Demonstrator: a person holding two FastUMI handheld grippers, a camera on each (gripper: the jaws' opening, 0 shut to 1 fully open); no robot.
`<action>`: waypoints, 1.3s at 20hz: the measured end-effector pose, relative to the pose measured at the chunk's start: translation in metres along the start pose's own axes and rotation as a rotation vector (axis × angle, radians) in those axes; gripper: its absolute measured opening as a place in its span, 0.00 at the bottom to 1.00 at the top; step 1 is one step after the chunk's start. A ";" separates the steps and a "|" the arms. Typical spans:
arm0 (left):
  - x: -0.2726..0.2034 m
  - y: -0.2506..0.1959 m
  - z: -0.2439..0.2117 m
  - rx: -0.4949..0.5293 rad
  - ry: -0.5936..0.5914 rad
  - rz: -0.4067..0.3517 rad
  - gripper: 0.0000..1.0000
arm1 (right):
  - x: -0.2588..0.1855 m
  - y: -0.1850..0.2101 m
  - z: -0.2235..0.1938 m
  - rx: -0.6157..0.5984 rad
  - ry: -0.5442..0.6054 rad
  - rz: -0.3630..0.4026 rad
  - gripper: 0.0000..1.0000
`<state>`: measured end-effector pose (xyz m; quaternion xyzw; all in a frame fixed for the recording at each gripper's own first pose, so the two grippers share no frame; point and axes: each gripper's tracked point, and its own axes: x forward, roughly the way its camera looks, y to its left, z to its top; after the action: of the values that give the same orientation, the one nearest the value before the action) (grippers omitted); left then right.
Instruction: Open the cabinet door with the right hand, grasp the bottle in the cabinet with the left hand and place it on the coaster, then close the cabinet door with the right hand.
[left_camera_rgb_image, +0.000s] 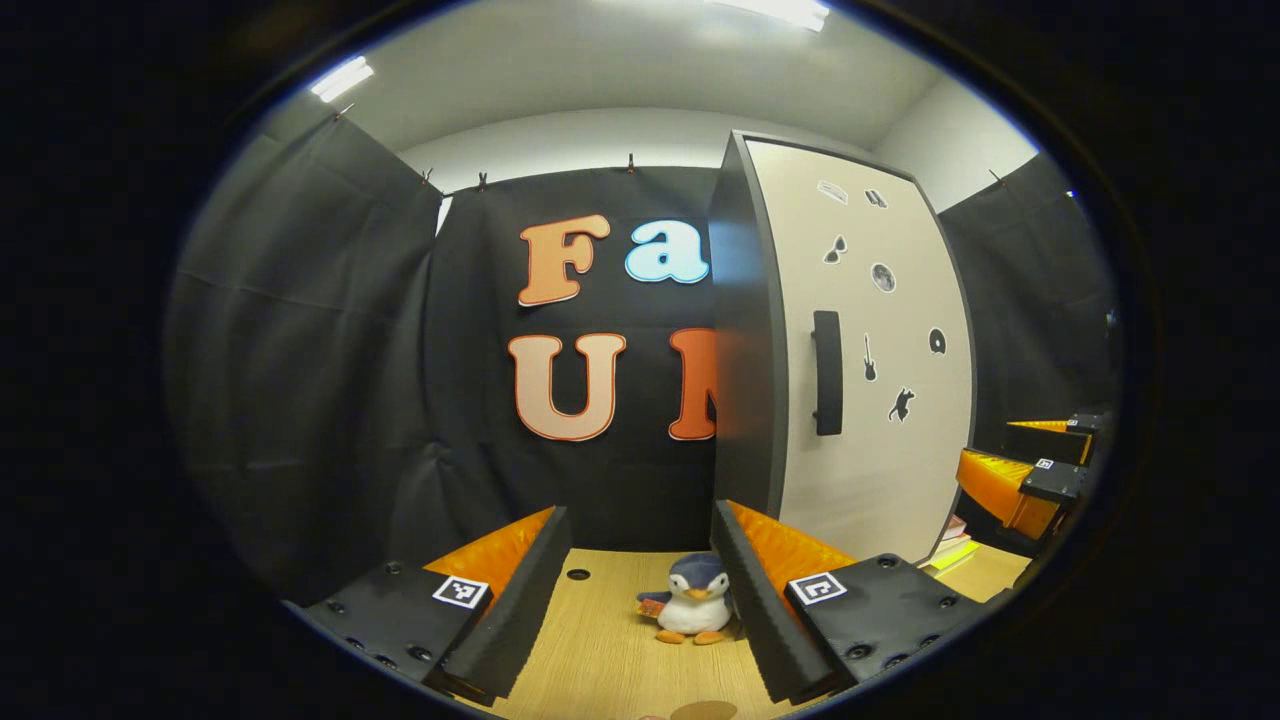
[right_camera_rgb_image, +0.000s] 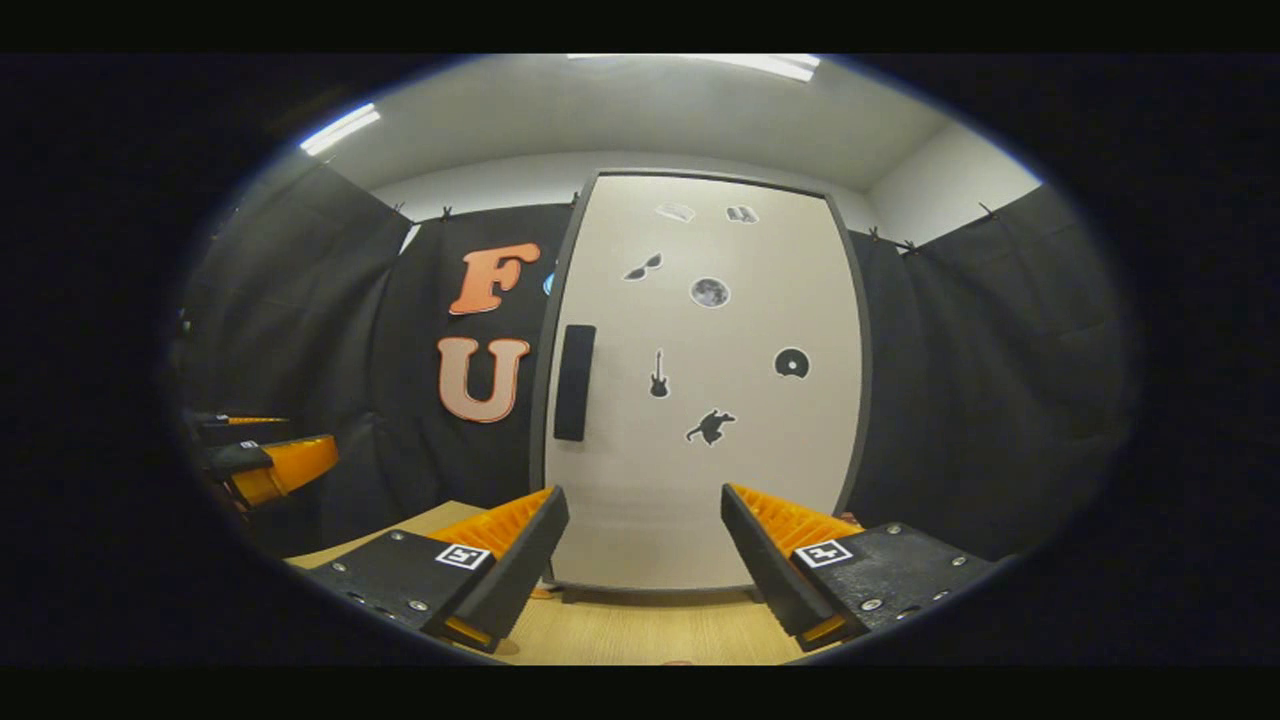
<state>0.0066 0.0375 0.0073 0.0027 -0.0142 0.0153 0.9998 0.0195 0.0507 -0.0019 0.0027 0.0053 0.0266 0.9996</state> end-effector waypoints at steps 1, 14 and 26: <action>0.001 0.003 0.000 0.005 -0.001 0.006 0.93 | 0.005 0.004 0.003 -0.003 -0.005 0.007 0.95; 0.010 0.029 -0.026 -0.006 0.047 0.042 0.94 | 0.111 0.059 0.033 0.009 -0.061 0.062 0.95; 0.053 0.056 -0.042 0.000 0.067 -0.028 0.93 | 0.178 0.054 0.034 0.135 -0.039 -0.047 0.63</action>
<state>0.0594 0.0956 -0.0332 0.0022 0.0191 0.0014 0.9998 0.1950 0.1142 0.0304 0.0705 -0.0122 0.0027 0.9974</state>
